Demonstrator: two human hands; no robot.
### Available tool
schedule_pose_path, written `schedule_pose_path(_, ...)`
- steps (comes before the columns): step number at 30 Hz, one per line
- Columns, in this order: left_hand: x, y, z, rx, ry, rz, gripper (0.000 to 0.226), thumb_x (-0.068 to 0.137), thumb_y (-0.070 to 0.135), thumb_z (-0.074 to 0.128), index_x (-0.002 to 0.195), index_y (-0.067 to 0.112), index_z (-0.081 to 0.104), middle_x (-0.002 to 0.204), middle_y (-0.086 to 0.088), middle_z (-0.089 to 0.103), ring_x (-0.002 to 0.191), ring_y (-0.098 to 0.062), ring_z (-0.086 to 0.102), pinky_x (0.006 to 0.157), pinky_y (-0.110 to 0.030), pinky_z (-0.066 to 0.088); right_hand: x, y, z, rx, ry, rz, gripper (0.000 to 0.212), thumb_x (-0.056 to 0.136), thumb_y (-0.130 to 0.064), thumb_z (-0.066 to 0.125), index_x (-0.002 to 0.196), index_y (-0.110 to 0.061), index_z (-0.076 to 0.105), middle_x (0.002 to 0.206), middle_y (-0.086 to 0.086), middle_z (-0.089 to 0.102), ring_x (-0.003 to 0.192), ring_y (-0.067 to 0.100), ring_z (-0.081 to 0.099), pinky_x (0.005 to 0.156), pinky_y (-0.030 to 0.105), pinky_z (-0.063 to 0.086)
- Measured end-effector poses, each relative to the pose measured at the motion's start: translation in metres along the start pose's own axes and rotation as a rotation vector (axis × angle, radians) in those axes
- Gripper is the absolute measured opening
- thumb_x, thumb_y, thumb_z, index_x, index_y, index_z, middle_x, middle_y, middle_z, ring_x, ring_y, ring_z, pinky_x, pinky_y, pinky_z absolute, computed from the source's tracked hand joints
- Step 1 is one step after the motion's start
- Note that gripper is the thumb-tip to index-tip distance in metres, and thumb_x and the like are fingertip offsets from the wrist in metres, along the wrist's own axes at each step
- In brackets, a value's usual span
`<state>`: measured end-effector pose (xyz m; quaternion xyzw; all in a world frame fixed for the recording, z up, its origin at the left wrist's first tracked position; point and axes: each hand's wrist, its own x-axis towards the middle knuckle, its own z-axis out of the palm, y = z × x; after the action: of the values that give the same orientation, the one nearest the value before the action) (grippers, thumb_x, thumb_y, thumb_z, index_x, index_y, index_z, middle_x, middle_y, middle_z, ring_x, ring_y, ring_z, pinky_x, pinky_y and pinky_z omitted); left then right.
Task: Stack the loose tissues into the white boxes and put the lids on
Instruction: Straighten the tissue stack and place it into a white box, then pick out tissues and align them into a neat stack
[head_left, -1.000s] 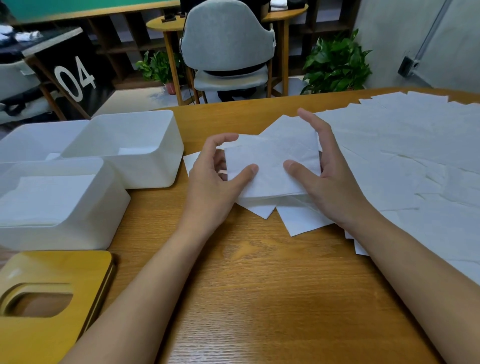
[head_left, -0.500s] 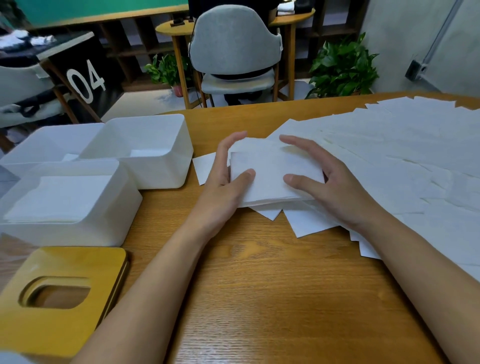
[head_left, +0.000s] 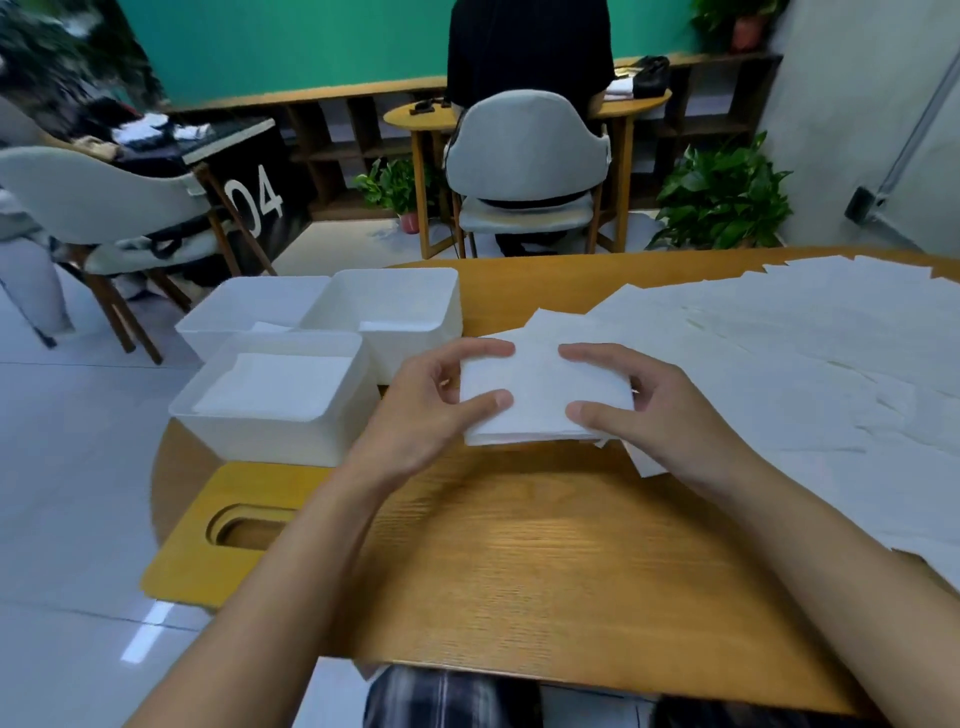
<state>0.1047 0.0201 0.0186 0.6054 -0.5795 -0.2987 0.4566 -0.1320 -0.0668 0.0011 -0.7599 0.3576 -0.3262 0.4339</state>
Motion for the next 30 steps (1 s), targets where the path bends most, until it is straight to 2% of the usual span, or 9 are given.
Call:
schedule_pose_path(6,-0.026,0.010,-0.072,0.059,0.004,0.027,0.033,0.094,0.028,0.079,0.123,0.040,0.072,0.131,0.014,0.067,0.114,-0.005,0.065,0.089,-0.022,0.057,0.009,-0.046,0.051,0.056,-0.001,-0.050,0.044,0.089,-0.028,0.082,0.126,-0.047,0.066,0.122,-0.038,0.050,0.103,-0.027,0.044,0.076,-0.001,0.043)
schedule_pose_path(9,-0.035,0.009,-0.105,0.073,0.070,0.043,0.032,0.093,0.020,0.080,0.123,0.031,0.074,0.129,0.012,0.068,0.114,-0.002,0.064,0.087,-0.018,0.055,0.019,-0.068,0.079,0.083,-0.014,-0.062,0.047,0.087,-0.027,0.083,0.129,-0.041,0.067,0.128,-0.022,0.056,0.107,-0.013,0.052,0.074,-0.001,0.043)
schedule_pose_path(12,-0.042,0.003,-0.138,0.108,0.161,0.036,0.031,0.091,0.020,0.082,0.119,0.029,0.075,0.129,0.012,0.068,0.111,0.007,0.061,0.083,-0.009,0.050,0.032,-0.085,0.105,0.162,-0.043,-0.055,0.046,0.087,-0.018,0.084,0.129,-0.029,0.069,0.118,-0.019,0.061,0.095,-0.016,0.059,0.070,0.004,0.048)
schedule_pose_path(15,-0.043,-0.007,-0.170,0.171,0.225,0.001,0.030,0.090,0.023,0.083,0.118,0.030,0.076,0.127,0.015,0.067,0.113,0.008,0.058,0.081,-0.005,0.047,0.048,-0.098,0.127,0.188,-0.066,-0.024,0.042,0.086,-0.016,0.085,0.124,-0.027,0.070,0.111,-0.010,0.066,0.094,0.004,0.066,0.065,0.009,0.051)
schedule_pose_path(17,-0.041,-0.013,-0.189,0.243,0.236,-0.018,0.031,0.090,0.026,0.083,0.119,0.032,0.075,0.128,0.013,0.067,0.117,0.000,0.059,0.085,-0.009,0.049,0.061,-0.105,0.143,0.154,-0.080,-0.006,0.042,0.084,-0.019,0.087,0.121,-0.030,0.070,0.106,-0.004,0.067,0.093,0.011,0.068,0.071,0.017,0.056)
schedule_pose_path(20,-0.034,-0.025,-0.215,0.298,0.217,-0.063,0.034,0.090,0.028,0.083,0.122,0.035,0.074,0.125,0.004,0.069,0.105,-0.015,0.069,0.091,-0.031,0.059,0.082,-0.109,0.166,0.071,-0.096,0.019,0.045,0.078,-0.027,0.090,0.117,-0.036,0.069,0.103,0.001,0.068,0.097,0.023,0.070,0.084,0.043,0.061)
schedule_pose_path(23,-0.027,-0.037,-0.230,0.379,0.179,-0.104,0.035,0.091,0.028,0.081,0.125,0.033,0.074,0.124,0.007,0.068,0.106,-0.019,0.067,0.095,-0.036,0.058,0.094,-0.112,0.179,-0.068,-0.128,0.020,0.049,0.079,-0.032,0.089,0.123,-0.035,0.067,0.101,-0.003,0.066,0.096,0.017,0.066,0.072,0.029,0.052)
schedule_pose_path(26,-0.022,-0.046,-0.237,0.522,0.127,-0.123,0.036,0.091,0.033,0.080,0.126,0.036,0.073,0.116,0.012,0.068,0.098,-0.015,0.066,0.088,-0.035,0.058,0.100,-0.114,0.183,-0.179,-0.158,0.004,0.052,0.082,-0.032,0.088,0.129,-0.029,0.067,0.098,-0.007,0.062,0.093,0.014,0.063,0.070,0.021,0.048)
schedule_pose_path(30,-0.020,-0.057,-0.239,0.698,0.065,-0.105,0.039,0.089,0.041,0.081,0.127,0.039,0.071,0.118,0.010,0.063,0.094,-0.004,0.060,0.074,-0.021,0.046,0.103,-0.115,0.186,-0.346,-0.196,-0.047,0.051,0.082,-0.036,0.087,0.129,-0.029,0.067,0.094,-0.012,0.059,0.091,0.012,0.058,0.075,0.028,0.050)
